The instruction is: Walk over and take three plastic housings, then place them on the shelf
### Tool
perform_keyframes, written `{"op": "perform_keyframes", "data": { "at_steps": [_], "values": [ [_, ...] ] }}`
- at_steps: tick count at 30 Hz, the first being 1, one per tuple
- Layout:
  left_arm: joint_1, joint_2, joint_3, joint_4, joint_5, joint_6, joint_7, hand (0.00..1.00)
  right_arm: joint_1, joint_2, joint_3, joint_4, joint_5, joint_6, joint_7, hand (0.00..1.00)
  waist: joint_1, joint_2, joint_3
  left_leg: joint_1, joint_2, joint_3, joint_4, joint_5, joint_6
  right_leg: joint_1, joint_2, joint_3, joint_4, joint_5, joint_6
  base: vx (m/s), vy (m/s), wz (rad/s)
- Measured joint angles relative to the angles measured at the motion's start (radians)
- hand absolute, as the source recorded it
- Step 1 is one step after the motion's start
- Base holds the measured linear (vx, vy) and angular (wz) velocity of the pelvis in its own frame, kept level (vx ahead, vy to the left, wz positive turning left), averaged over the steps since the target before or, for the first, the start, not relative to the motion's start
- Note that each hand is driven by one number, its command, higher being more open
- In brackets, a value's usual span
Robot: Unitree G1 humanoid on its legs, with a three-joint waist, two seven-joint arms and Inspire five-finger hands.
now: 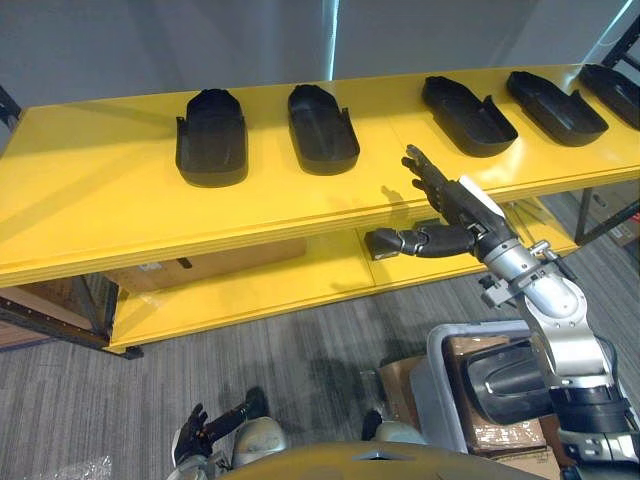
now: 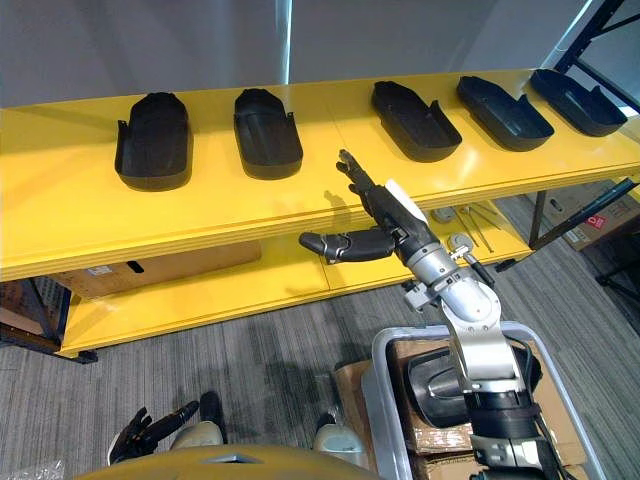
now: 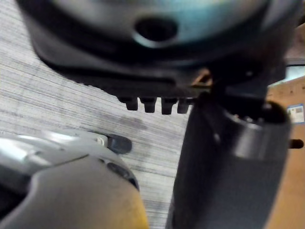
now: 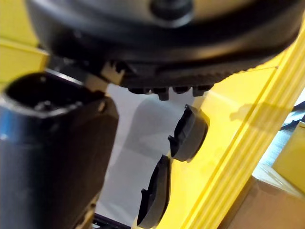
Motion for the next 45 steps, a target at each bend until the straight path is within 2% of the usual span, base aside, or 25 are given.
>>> {"op": "perform_keyframes", "data": {
  "at_steps": [6,12,15,18,24,30,33,45],
  "values": [
    [-0.004,0.001,-0.01,0.0,-0.001,-0.026,-0.001,1.0,0.005,0.057,0.004,-0.002,-0.001,-0.034,-0.015,1.0,0.003,-0.005,-0.004,-0.006,-0.003,-0.002,0.0,0.0,0.001,-0.006,-0.004,-0.002,0.0,0.0,0.0,0.0,-0.001,0.01],
    [-0.002,0.004,-0.011,0.0,-0.001,-0.027,0.007,1.0,-0.004,0.112,0.018,0.016,0.026,-0.051,-0.053,1.0,0.011,-0.014,-0.015,-0.014,-0.006,-0.014,0.0,0.005,0.0,-0.007,-0.004,-0.012,0.0,0.0,0.0,0.01,-0.008,0.05],
    [0.0,0.004,-0.013,0.001,0.0,-0.027,0.016,1.0,-0.012,0.154,0.048,0.072,0.036,-0.055,-0.1,1.0,0.012,-0.008,-0.018,-0.011,-0.011,-0.031,0.0,0.009,0.001,0.008,-0.006,-0.031,0.0,-0.002,-0.001,-0.02,-0.009,0.15],
    [0.0,-0.002,-0.026,0.0,0.0,-0.026,0.016,1.0,-0.024,0.177,0.086,0.164,0.037,-0.055,-0.15,1.0,0.024,0.01,-0.027,-0.014,-0.018,-0.041,0.0,0.012,0.002,0.011,-0.008,-0.04,0.002,-0.003,0.001,-0.04,-0.004,0.1],
    [0.005,-0.007,-0.035,-0.002,0.001,-0.008,0.014,1.0,-0.047,0.231,0.087,0.292,0.037,-0.055,-0.231,1.0,0.029,0.027,-0.028,-0.016,-0.036,-0.058,0.0,0.007,0.007,0.022,-0.025,-0.06,0.001,-0.008,0.013,-0.03,0.011,0.11],
    [0.004,-0.006,-0.038,-0.006,0.03,-0.006,0.014,1.0,-0.068,0.237,0.088,0.325,0.036,-0.061,-0.249,1.0,0.029,0.032,-0.027,-0.015,-0.05,-0.066,0.0,0.01,0.009,0.03,-0.039,-0.07,0.001,-0.006,0.019,0.01,-0.001,0.04],
    [0.002,-0.008,-0.049,-0.018,0.03,-0.003,0.013,1.0,-0.112,0.24,0.085,0.389,0.036,-0.062,-0.289,1.0,0.031,0.044,-0.019,-0.015,-0.056,-0.075,0.0,0.014,0.017,0.038,-0.043,-0.081,0.001,-0.008,0.021,0.01,-0.006,0.11],
    [0.005,-0.017,-0.057,-0.023,0.03,0.015,0.01,1.0,-0.235,0.269,0.074,0.531,0.039,-0.071,-0.321,1.0,0.038,0.069,-0.009,-0.01,-0.062,-0.104,0.0,0.014,0.016,0.061,-0.046,-0.114,0.001,-0.013,0.023,-0.01,-0.01,0.06]
  ]
}}
